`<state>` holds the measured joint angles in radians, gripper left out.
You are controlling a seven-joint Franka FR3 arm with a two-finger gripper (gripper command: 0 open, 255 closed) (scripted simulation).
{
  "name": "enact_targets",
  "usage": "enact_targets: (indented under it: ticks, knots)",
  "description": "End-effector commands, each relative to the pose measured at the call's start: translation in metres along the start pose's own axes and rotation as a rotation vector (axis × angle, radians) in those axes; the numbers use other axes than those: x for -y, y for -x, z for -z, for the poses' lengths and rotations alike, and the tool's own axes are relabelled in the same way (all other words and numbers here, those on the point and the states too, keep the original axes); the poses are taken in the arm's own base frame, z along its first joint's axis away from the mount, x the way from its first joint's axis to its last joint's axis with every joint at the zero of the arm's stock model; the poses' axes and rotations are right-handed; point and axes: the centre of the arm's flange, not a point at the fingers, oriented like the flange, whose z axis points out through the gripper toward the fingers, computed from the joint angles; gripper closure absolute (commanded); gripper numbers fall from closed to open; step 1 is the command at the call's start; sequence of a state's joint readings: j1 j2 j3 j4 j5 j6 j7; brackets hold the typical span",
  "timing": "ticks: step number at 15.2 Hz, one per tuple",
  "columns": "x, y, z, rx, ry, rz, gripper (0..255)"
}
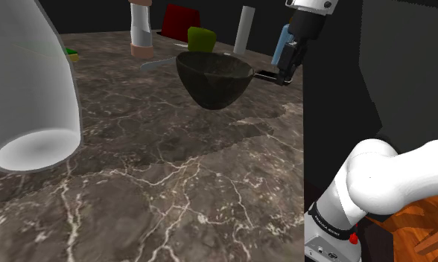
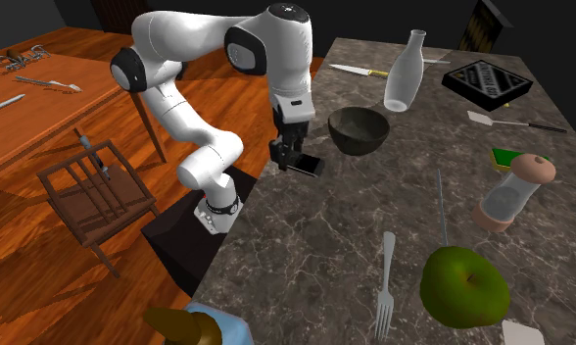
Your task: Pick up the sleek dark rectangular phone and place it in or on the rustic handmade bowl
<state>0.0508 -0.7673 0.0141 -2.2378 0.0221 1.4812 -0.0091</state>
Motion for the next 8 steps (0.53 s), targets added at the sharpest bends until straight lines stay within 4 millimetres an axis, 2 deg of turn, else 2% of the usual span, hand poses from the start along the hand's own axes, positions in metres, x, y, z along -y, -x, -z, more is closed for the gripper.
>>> enact_targets:
  ticks: [1, 8]
  knots:
    - [-0.001, 0.000, 0.010, 0.000, 0.000, 0.000, 255]
    - [0.000, -0.001, 0.047, 0.000, 0.000, 0.000, 255]
